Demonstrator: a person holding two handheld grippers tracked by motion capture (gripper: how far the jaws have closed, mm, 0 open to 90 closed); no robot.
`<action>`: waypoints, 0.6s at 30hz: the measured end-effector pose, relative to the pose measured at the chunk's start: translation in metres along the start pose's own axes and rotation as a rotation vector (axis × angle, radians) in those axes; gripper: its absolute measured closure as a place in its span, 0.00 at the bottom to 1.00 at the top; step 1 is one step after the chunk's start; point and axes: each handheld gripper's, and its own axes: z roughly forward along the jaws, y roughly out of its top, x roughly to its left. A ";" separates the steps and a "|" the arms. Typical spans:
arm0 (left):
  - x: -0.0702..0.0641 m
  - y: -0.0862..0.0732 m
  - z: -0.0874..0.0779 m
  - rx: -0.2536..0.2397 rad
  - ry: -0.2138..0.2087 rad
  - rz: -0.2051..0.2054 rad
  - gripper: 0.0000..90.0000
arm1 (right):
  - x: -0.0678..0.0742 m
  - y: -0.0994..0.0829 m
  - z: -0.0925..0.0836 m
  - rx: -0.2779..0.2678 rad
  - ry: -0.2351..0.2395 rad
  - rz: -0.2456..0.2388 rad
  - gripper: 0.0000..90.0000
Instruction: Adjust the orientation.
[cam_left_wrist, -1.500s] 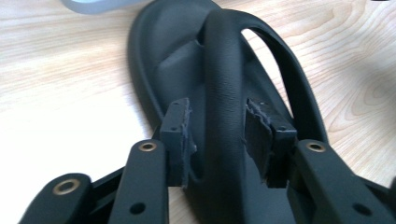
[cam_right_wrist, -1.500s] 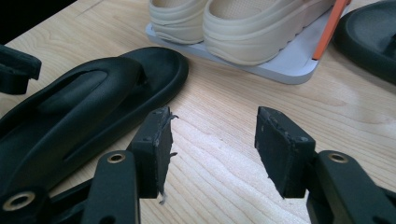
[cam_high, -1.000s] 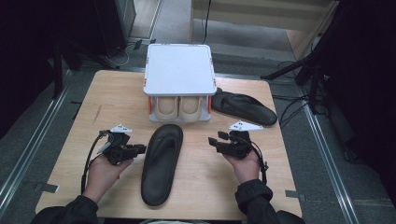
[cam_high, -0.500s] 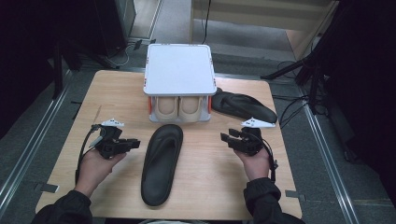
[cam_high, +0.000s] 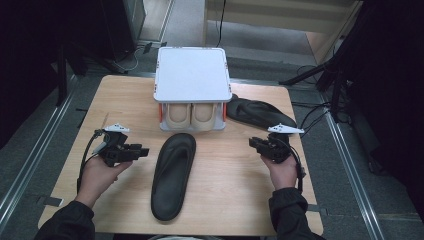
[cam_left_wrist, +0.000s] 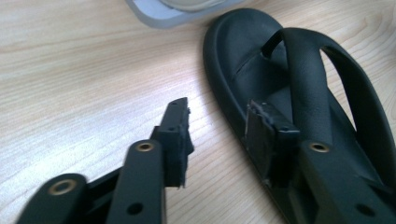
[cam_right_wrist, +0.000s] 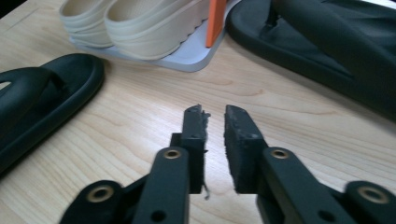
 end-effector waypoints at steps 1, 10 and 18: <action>0.001 0.000 0.000 0.004 0.005 0.002 0.60 | -0.002 0.000 0.000 0.000 0.003 0.000 0.94; 0.003 -0.002 0.003 0.008 0.021 0.003 0.46 | -0.023 0.007 0.000 0.003 -0.039 0.014 1.00; 0.003 -0.002 0.004 0.003 0.023 -0.001 0.44 | -0.048 0.013 0.003 0.008 -0.091 0.043 1.00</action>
